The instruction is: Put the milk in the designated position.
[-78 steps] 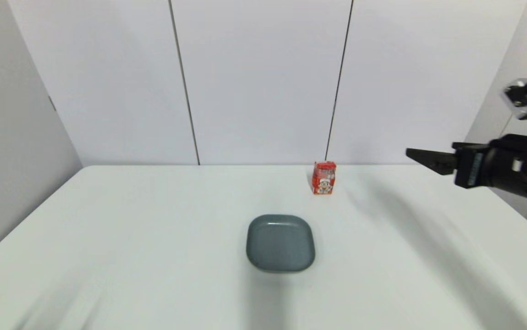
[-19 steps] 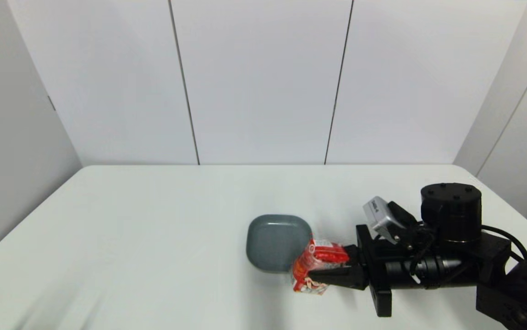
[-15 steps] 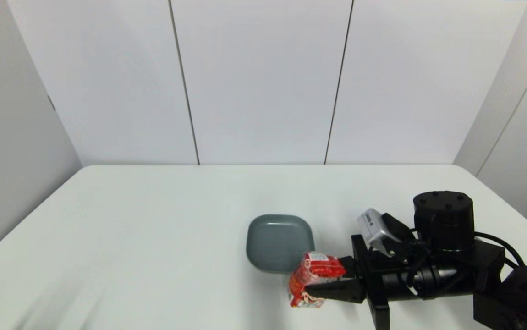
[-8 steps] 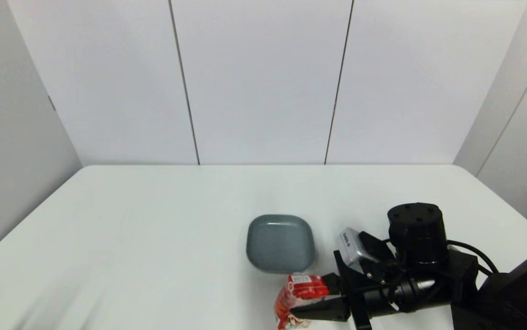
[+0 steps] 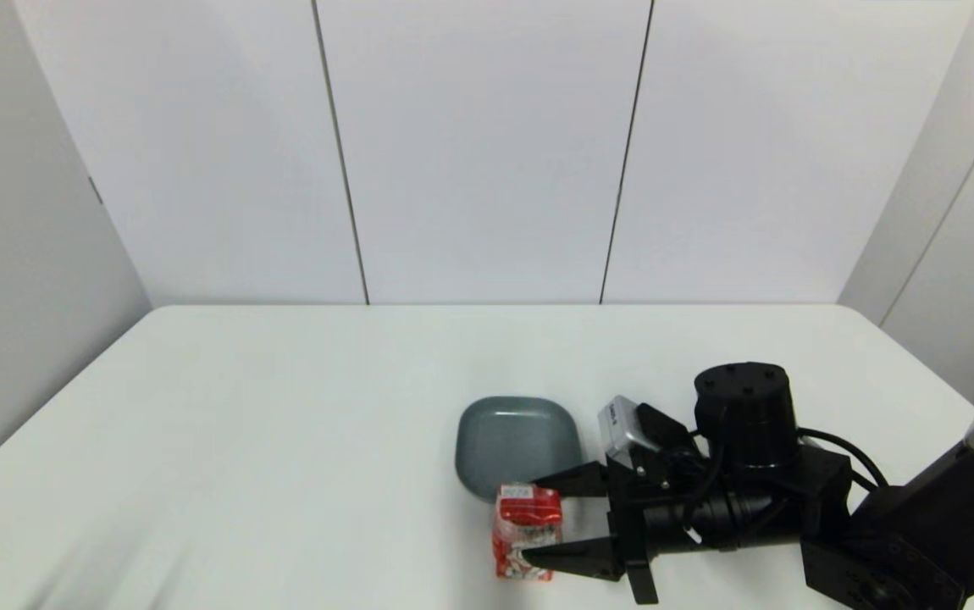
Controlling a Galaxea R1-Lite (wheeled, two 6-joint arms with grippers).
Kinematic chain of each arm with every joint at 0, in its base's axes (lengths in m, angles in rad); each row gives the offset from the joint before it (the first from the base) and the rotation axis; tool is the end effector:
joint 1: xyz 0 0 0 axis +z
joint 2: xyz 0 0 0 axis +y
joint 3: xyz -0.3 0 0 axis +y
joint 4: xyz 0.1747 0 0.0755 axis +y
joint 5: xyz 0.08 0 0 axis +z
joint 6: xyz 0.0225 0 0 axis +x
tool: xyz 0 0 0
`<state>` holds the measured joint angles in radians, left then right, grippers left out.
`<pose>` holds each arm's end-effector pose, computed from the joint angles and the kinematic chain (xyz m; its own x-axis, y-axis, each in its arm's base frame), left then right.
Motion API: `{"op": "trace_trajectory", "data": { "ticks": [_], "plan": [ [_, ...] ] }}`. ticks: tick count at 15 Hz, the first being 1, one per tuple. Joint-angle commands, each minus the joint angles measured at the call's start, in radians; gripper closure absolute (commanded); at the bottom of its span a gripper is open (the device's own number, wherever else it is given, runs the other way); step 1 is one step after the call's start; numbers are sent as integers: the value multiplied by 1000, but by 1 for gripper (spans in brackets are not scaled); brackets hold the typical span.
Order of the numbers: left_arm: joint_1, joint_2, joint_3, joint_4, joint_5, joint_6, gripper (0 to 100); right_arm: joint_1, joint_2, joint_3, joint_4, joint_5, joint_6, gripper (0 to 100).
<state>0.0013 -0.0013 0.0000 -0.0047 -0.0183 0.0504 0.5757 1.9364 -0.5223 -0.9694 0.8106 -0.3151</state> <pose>-0.0229 -0.0004 0.0760 0.9998 -0.0170 0.0060 0.0167 0.9986 0.0505 0.2388 0.1744 0.0783 0.1272 0.9465 -0.2964 -0.9902 0.1383 0.0166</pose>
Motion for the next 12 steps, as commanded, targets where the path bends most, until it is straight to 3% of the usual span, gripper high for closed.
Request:
{"op": "trace_trajectory", "data": {
  "ticks": [1,4,7,9,10,12],
  "plan": [
    [0,1,0,2,0,0,0,-8,-4,-2,-2,7,-1,0],
    [0,1,2,2,0,0,0,-17,-70,-7,26,7,53,0],
    [0,1,0,2,0,0,0,-53,-185,-61,109,5,286,0],
    [0,1,0,2,0,0,0,-128,-278,-140,261,-22,461,0],
    [0,1,0,-1,0,0,0,-188,-335,-192,406,-70,530,0],
    [0,1,0,-1,0,0,0,-306,-415,-260,656,-183,544,0]
  ]
}}
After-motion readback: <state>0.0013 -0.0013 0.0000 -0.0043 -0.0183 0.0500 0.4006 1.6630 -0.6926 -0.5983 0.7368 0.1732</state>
